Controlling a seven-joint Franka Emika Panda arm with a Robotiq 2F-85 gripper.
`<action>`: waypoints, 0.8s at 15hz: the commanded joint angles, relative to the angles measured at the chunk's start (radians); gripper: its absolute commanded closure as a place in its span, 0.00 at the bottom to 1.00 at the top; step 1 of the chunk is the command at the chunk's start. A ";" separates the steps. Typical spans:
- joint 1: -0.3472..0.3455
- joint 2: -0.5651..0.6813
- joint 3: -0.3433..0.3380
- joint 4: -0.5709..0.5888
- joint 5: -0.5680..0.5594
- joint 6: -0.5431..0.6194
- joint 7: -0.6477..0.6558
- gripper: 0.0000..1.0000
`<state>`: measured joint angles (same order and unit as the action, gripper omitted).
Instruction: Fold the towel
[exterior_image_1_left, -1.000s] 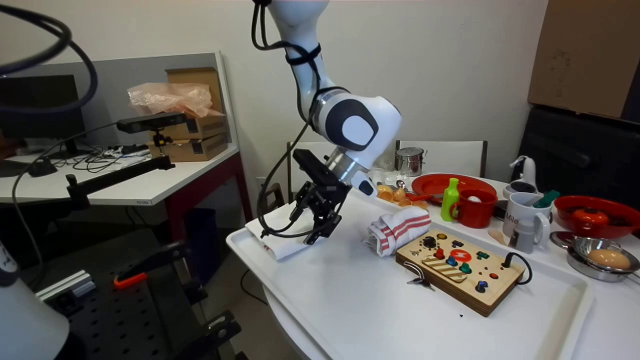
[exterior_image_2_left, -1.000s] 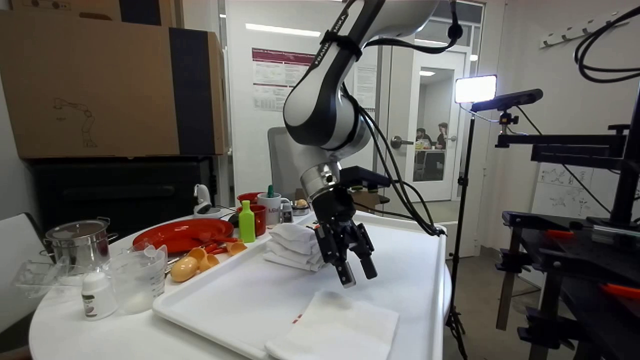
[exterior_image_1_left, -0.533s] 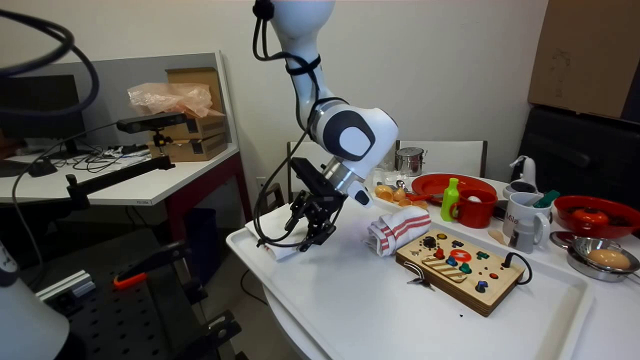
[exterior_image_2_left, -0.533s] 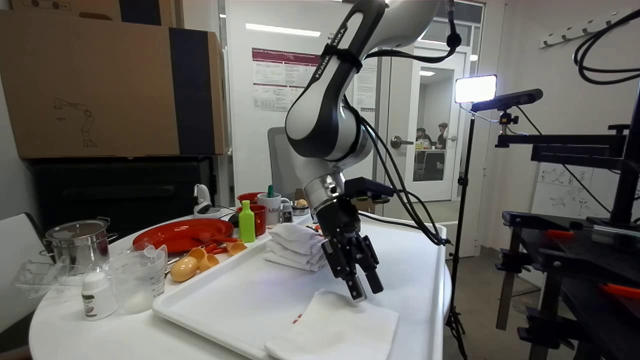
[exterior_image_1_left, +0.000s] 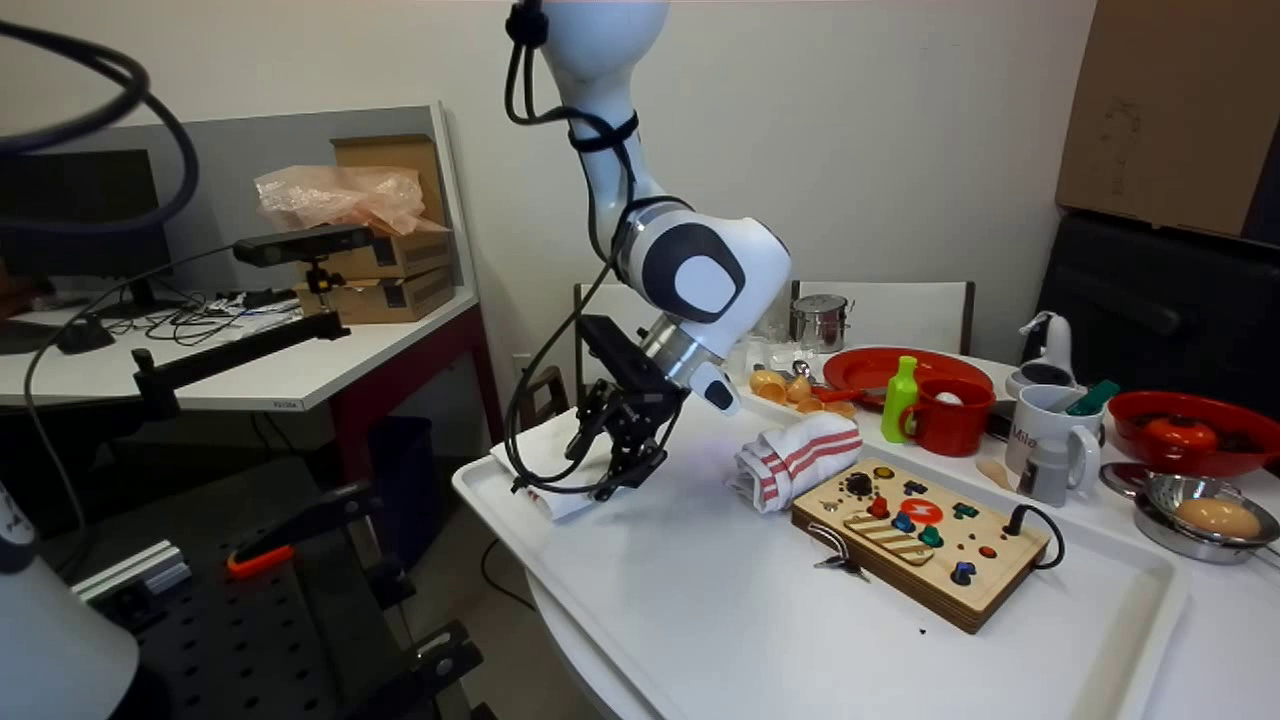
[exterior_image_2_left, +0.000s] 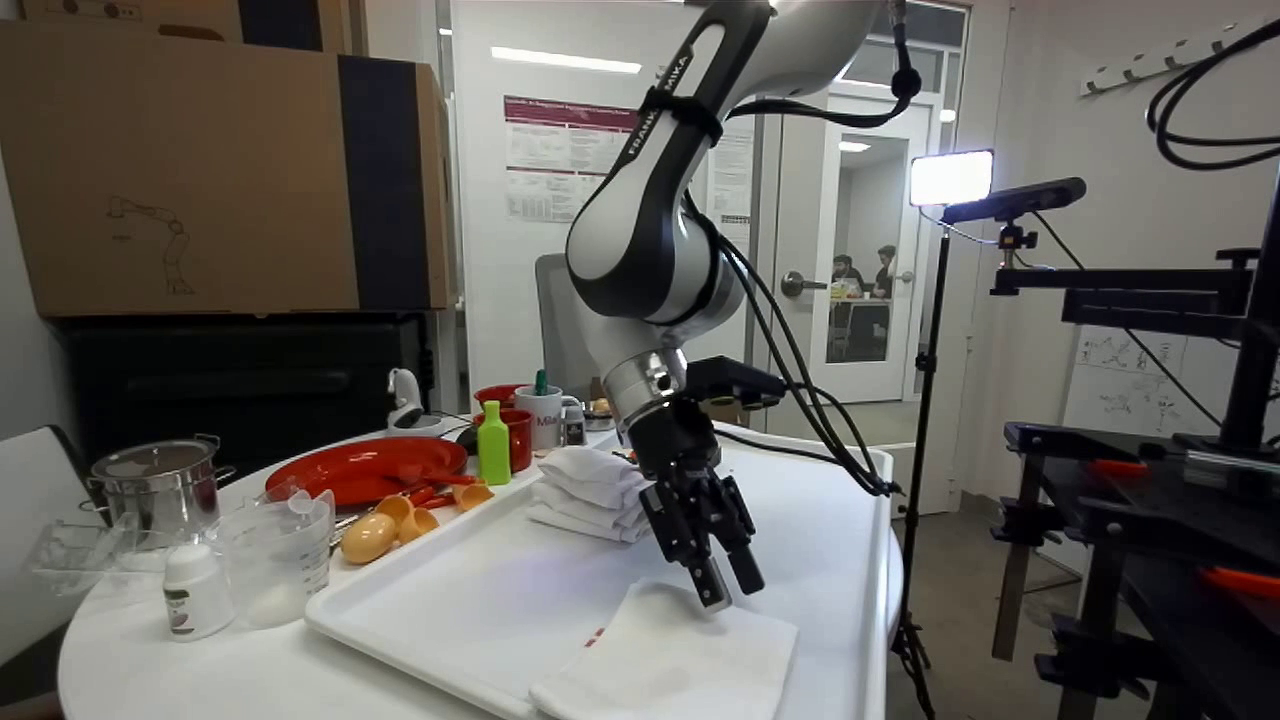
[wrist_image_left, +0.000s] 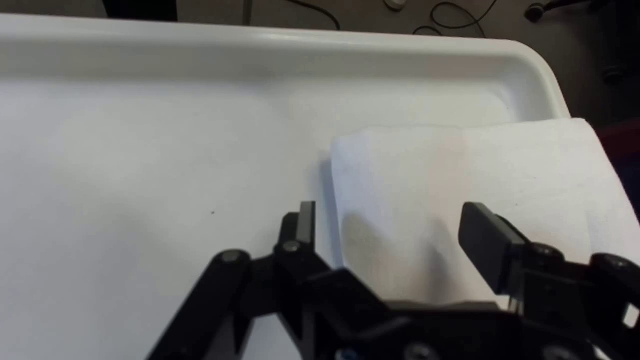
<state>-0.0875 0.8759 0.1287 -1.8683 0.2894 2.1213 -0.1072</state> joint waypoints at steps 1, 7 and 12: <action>0.001 0.028 0.008 0.035 0.010 -0.021 -0.020 0.24; 0.021 0.071 -0.002 0.065 -0.005 -0.013 -0.001 0.44; 0.021 0.092 -0.002 0.087 -0.007 -0.019 0.000 0.90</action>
<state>-0.0755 0.9423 0.1328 -1.8199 0.2874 2.1217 -0.1095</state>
